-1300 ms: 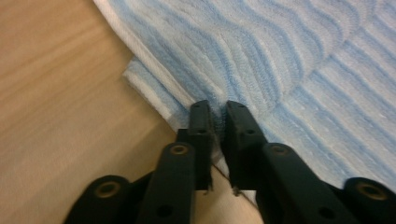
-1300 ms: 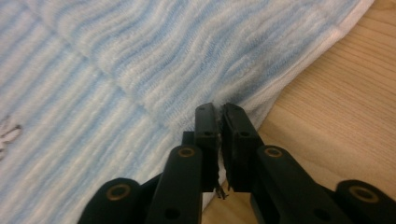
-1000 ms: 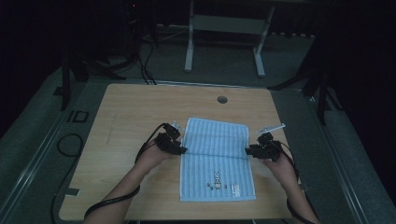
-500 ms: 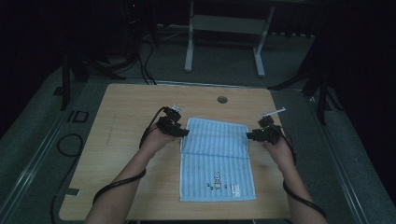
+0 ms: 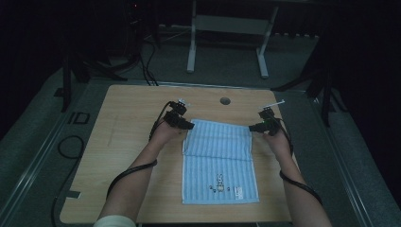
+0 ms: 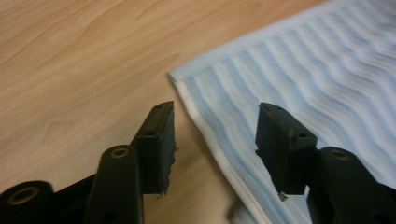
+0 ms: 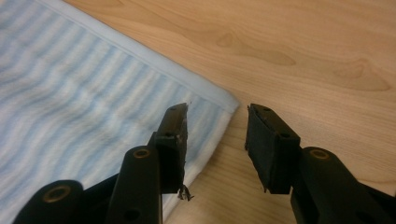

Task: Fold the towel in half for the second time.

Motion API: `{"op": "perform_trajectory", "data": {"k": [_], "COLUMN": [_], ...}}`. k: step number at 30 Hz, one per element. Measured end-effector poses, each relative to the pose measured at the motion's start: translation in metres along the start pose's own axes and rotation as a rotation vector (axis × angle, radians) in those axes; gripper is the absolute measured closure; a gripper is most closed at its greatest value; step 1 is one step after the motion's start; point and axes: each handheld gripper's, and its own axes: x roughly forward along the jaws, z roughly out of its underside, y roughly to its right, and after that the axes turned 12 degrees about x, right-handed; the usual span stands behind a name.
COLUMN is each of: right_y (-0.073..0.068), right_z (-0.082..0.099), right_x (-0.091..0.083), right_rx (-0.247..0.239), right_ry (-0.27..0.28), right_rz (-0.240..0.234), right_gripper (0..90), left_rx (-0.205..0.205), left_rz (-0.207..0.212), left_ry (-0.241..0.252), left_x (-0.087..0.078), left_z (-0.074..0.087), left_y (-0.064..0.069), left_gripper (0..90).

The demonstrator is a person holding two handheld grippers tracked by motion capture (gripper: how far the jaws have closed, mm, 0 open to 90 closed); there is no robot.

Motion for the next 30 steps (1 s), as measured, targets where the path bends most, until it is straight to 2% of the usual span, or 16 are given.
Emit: {"op": "perform_trajectory", "data": {"k": [2,5,6,11,14,15,17,19,21,22,23,25,29,30], "right_y": [0.003,0.004,0.004,-0.002,-0.008,-0.01,-0.014,-0.016,-0.018,-0.019,-0.02,-0.023,-0.022,-0.022], "right_z": [-0.001,-0.001,-0.001,-0.004,-0.005,-0.006,-0.008,-0.007,-0.007,-0.007,-0.008,-0.008,-0.012,-0.015], "right_x": [0.013,0.024,0.026,0.033,0.038,0.038,0.039,0.039,0.039,0.039,0.039,0.038,0.027,0.022], "right_rx": [0.017,0.026,0.026,0.001,-0.034,-0.035,-0.039,-0.044,-0.054,-0.057,-0.069,-0.078,-0.056,-0.057], "right_ry": [-0.023,-0.041,-0.046,-0.064,-0.073,-0.078,-0.094,-0.095,-0.103,-0.107,-0.109,-0.108,-0.061,-0.049], "right_rz": [0.012,0.031,0.032,0.066,0.095,0.098,0.104,0.098,0.094,0.094,0.099,0.104,0.066,0.063], "right_gripper": [52.1,50.7,50.7,52.9,57.2,59.8,66.0,72.1,81.2,82.5,83.2,84.0,84.3,84.3], "left_rx": [-0.011,-0.03,-0.036,0.002,0.028,0.046,0.049,0.071,0.092,0.086,0.082,0.112,0.068,0.068], "left_rz": [-0.033,-0.03,-0.04,-0.053,-0.039,-0.056,-0.065,-0.09,-0.077,-0.064,-0.047,-0.051,0.011,0.011], "left_ry": [-0.005,0.003,0.0,-0.022,-0.042,-0.063,-0.056,-0.055,-0.046,-0.049,-0.051,-0.045,0.039,0.039], "left_x": [0.008,0.015,0.02,0.032,0.037,0.039,0.04,0.041,0.041,0.04,0.04,0.038,0.018,0.018], "left_z": [-0.003,-0.006,-0.007,-0.012,-0.012,-0.012,-0.012,-0.012,-0.012,-0.013,-0.014,-0.016,-0.021,-0.021], "left_y": [-0.004,-0.009,-0.011,-0.01,-0.006,-0.004,-0.003,0.001,0.004,0.004,0.005,0.009,0.008,0.008], "left_gripper": [42.8,42.8,42.8,42.9,42.9,42.9,44.1,50.2,59.0,65.1,76.5,85.4,87.1,87.1]}}
